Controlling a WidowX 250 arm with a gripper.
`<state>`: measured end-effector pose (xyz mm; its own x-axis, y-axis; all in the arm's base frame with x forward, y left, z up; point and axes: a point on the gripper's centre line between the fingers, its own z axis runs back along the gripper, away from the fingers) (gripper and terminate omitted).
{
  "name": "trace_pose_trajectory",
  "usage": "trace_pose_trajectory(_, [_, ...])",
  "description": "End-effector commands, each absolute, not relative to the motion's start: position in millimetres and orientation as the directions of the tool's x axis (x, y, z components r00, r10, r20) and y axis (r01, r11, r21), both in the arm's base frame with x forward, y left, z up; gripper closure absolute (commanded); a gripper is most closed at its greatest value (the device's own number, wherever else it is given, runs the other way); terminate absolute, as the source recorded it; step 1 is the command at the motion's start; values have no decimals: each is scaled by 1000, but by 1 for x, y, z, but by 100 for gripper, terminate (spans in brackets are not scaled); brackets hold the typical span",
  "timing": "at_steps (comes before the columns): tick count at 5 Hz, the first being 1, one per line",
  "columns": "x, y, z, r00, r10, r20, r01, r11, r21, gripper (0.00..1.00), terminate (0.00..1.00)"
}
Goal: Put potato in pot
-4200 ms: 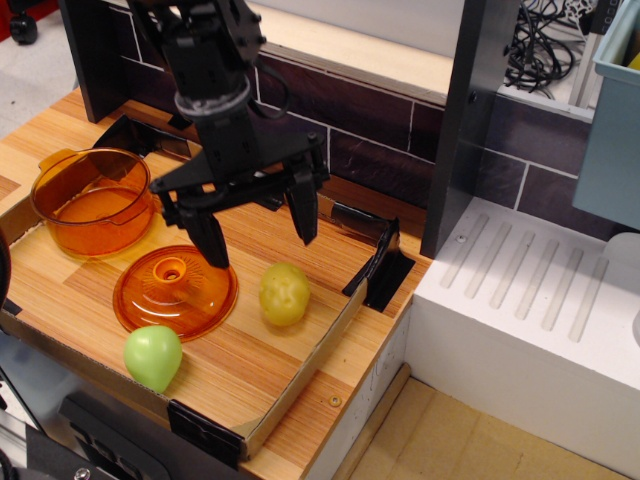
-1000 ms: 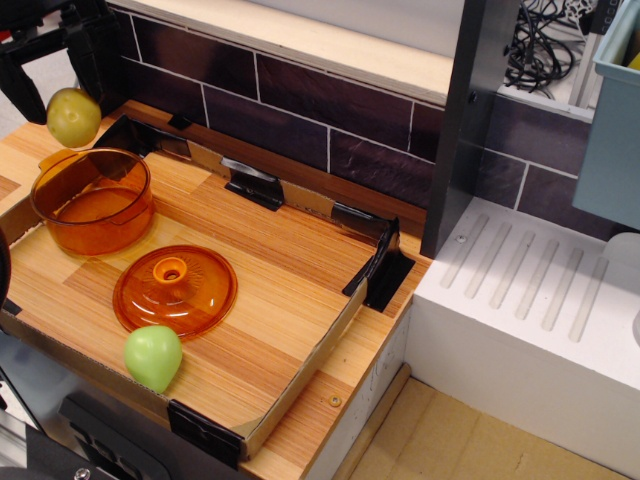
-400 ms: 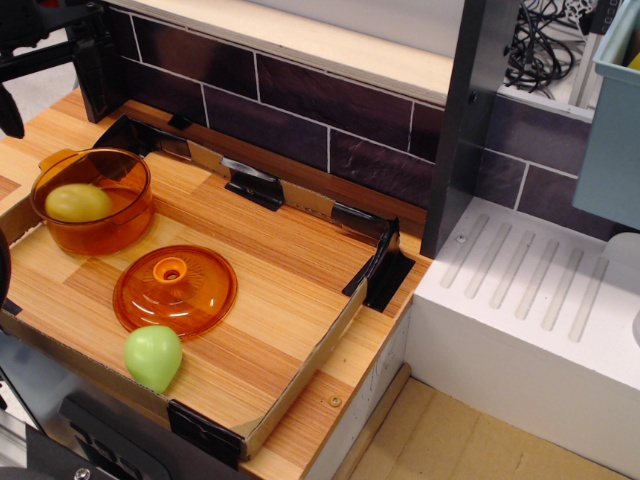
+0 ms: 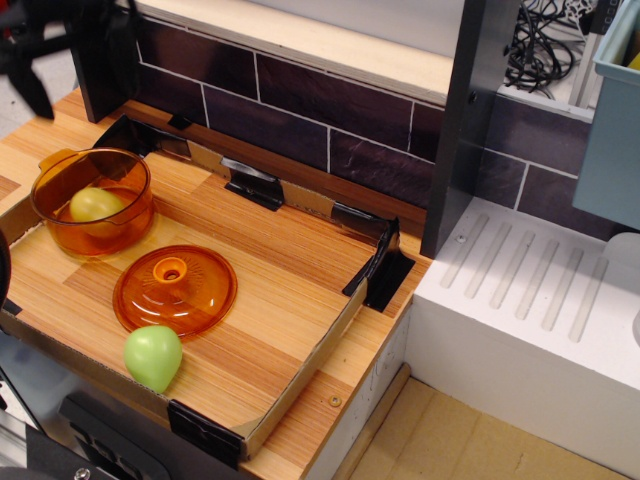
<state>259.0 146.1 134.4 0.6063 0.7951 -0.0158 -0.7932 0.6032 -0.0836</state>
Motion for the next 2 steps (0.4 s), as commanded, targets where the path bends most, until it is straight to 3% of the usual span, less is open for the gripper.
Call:
trace_pose_trajectory(1, [262,131,180,646,763,11,-756,642,-128,0,0])
trace_pose_trajectory(2, [262,131,180,646,763,11,-756,642,-128,0,100])
